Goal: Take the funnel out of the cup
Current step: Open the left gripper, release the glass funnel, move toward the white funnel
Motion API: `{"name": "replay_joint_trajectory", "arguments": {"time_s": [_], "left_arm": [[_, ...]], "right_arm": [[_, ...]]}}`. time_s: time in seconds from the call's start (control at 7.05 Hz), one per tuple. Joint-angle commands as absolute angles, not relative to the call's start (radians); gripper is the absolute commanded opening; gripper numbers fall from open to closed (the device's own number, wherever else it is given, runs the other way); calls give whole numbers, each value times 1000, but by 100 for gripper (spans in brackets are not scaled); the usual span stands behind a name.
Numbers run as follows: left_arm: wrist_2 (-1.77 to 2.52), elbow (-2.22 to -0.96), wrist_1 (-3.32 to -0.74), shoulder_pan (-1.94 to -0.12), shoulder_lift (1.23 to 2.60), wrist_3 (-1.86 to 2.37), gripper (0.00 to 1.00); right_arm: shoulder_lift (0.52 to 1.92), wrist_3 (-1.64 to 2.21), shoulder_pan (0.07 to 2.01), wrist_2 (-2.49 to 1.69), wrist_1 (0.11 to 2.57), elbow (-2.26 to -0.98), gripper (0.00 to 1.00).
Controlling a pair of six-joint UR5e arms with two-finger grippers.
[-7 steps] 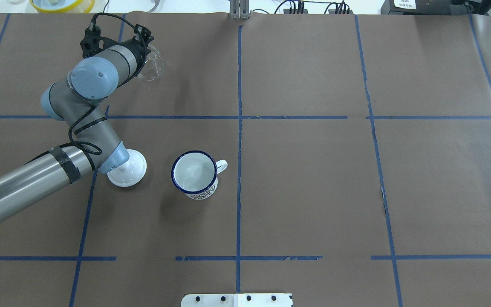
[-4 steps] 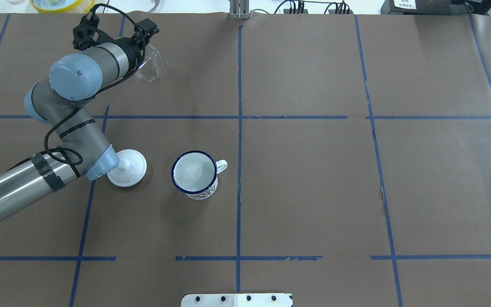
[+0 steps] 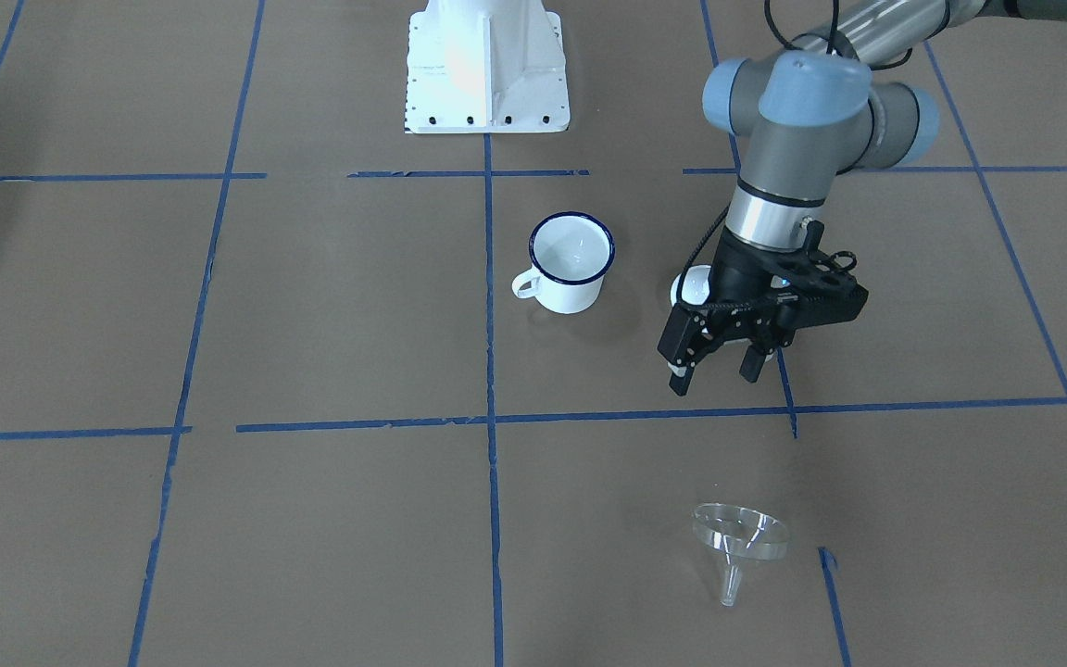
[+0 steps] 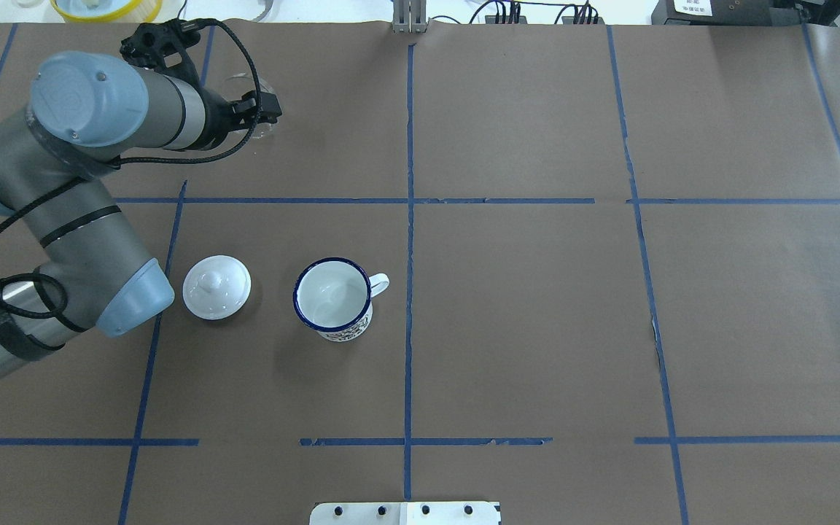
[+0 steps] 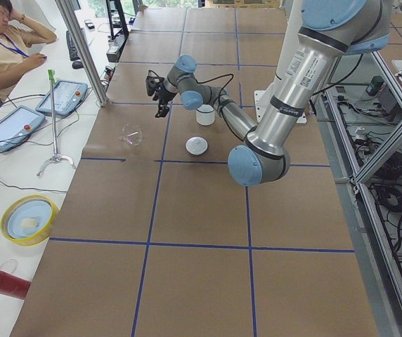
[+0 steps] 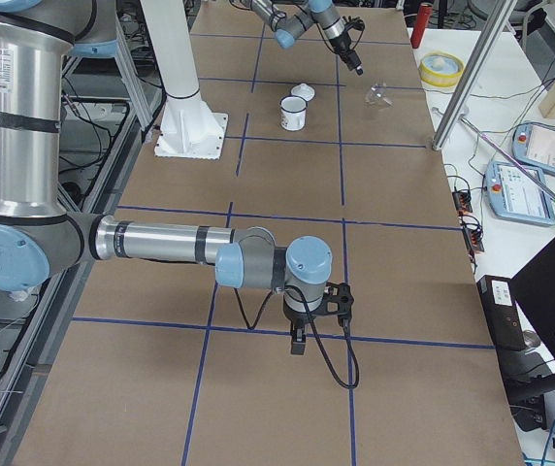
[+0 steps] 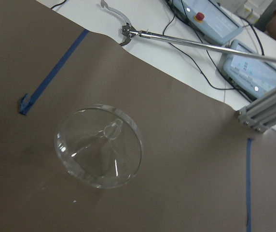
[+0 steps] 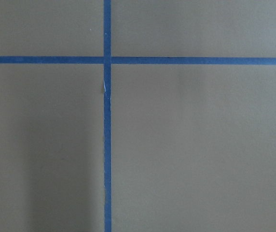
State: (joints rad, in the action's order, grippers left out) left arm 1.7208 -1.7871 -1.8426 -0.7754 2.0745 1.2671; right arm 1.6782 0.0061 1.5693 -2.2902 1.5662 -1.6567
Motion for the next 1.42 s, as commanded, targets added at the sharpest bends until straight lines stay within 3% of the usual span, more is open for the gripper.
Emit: {"name": "replay_joint_trajectory", "arguments": {"time_s": [0.0, 0.57, 0.99, 1.28], "left_arm": [[1836, -1891, -1698, -782, 2062, 1111, 100], [1887, -1994, -1651, -746, 1885, 1098, 100], [1885, -1821, -1788, -694, 1890, 1101, 100], [1887, -1783, -1818, -655, 1890, 1100, 100]], "right_arm": [[1678, 6, 1569, -2290, 1566, -1657, 100], [1678, 6, 1569, -2290, 1566, -1657, 100], [1678, 6, 1569, -2290, 1566, -1657, 100], [1678, 6, 1569, -2290, 1566, -1657, 100]]}}
